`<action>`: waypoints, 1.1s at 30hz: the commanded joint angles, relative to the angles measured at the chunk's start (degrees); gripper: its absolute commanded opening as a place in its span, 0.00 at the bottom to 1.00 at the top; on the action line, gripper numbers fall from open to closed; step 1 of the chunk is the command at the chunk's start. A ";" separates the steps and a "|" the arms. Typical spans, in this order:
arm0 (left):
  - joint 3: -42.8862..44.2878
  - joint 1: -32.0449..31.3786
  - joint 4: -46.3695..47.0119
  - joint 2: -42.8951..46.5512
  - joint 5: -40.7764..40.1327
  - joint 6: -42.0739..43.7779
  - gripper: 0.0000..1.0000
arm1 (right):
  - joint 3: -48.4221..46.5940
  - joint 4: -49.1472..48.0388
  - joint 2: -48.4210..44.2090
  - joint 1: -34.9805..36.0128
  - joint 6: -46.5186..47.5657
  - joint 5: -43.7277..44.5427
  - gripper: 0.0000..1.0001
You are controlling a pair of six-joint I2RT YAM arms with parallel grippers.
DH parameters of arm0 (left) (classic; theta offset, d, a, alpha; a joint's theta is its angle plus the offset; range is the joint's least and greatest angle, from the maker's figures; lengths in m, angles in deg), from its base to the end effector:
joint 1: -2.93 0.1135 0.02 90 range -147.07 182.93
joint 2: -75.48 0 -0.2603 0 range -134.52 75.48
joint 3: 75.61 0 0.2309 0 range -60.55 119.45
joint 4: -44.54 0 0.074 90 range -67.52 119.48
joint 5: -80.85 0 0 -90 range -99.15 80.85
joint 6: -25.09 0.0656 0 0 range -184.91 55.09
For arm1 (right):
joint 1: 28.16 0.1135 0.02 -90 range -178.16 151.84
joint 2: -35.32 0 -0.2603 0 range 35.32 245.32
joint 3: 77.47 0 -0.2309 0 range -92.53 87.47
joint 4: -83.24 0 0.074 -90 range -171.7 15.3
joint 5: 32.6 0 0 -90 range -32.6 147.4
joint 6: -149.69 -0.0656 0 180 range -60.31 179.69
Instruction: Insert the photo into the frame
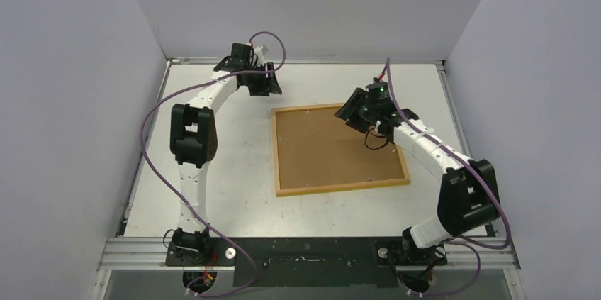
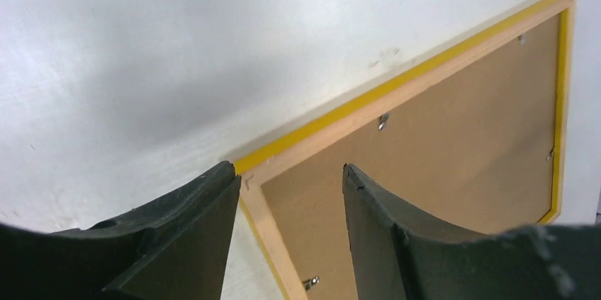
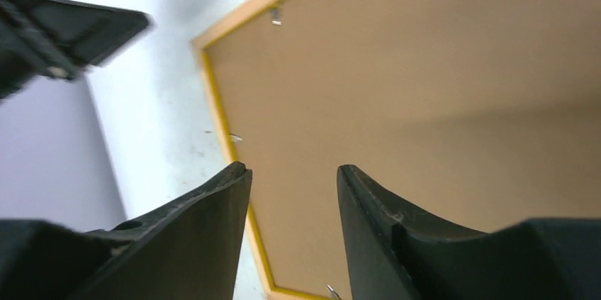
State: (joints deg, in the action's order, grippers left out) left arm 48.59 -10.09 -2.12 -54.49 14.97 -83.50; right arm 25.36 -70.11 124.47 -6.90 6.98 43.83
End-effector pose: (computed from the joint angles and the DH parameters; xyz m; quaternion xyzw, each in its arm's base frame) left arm 0.4797 -0.1384 0.1837 0.0222 0.9280 -0.2761 0.2491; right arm 0.3203 0.1411 0.2398 0.1932 0.8753 0.3440 0.2797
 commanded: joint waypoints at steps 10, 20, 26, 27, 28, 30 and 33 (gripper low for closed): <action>8.20 -1.76 6.89 -8.08 10.14 8.47 0.55 | 5.60 38.72 -19.83 -6.33 7.53 18.50 0.74; 3.41 -2.91 5.81 -7.93 15.50 13.51 0.56 | 17.53 40.48 -24.16 -12.67 15.76 -0.65 0.77; -2.50 -2.85 4.84 -6.25 14.61 14.48 0.50 | 22.34 33.85 -20.69 -13.02 12.21 -4.76 0.78; -3.82 -2.69 5.26 -5.68 14.40 14.27 0.48 | 22.41 32.65 -20.00 -13.07 11.69 -4.84 0.78; -5.26 -2.49 6.04 -4.98 13.97 13.67 0.46 | 22.34 31.39 -19.31 -13.07 11.06 -4.92 0.78; -7.62 -2.24 6.02 -3.35 12.48 13.09 0.42 | 21.89 29.41 -18.55 -13.06 9.48 -4.36 0.78; -11.57 -1.79 6.08 -0.05 10.44 11.48 0.36 | 22.83 25.32 -18.87 -13.08 6.14 -3.40 0.79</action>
State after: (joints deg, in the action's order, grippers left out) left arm 41.99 -12.45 7.15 -58.90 28.76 -70.83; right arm 48.01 -37.23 106.13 -19.58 17.89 40.29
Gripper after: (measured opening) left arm 0.387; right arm 0.784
